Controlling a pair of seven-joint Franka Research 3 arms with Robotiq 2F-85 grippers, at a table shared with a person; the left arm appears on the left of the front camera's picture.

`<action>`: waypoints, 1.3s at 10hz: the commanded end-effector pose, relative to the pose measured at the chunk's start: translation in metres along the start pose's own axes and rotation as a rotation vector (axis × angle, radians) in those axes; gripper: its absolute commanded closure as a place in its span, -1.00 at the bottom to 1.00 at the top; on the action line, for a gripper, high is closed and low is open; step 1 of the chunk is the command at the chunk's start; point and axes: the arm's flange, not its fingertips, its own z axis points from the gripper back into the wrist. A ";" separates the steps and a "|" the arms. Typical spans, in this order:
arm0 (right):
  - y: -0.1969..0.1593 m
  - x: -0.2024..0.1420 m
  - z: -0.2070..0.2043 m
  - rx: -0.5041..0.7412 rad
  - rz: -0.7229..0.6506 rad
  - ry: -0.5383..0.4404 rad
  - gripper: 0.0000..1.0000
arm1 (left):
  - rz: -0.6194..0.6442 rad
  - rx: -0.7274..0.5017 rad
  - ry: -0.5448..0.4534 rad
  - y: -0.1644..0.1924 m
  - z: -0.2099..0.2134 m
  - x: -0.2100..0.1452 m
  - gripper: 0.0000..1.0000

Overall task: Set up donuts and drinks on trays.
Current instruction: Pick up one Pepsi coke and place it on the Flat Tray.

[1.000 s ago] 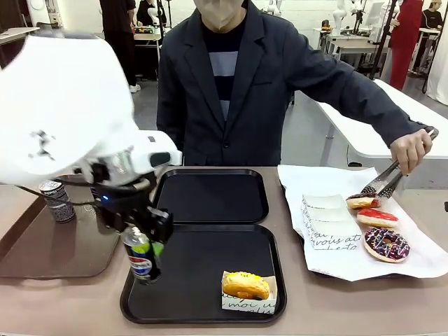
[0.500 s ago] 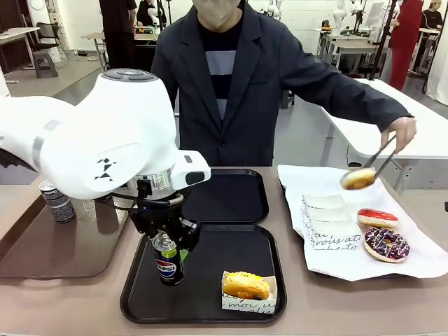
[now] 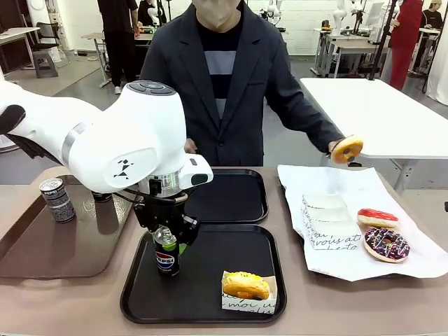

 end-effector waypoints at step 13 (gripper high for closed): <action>0.000 0.000 0.000 0.011 0.004 -0.001 -1.00 | 0.015 -0.076 -0.124 0.081 0.098 -0.111 -1.00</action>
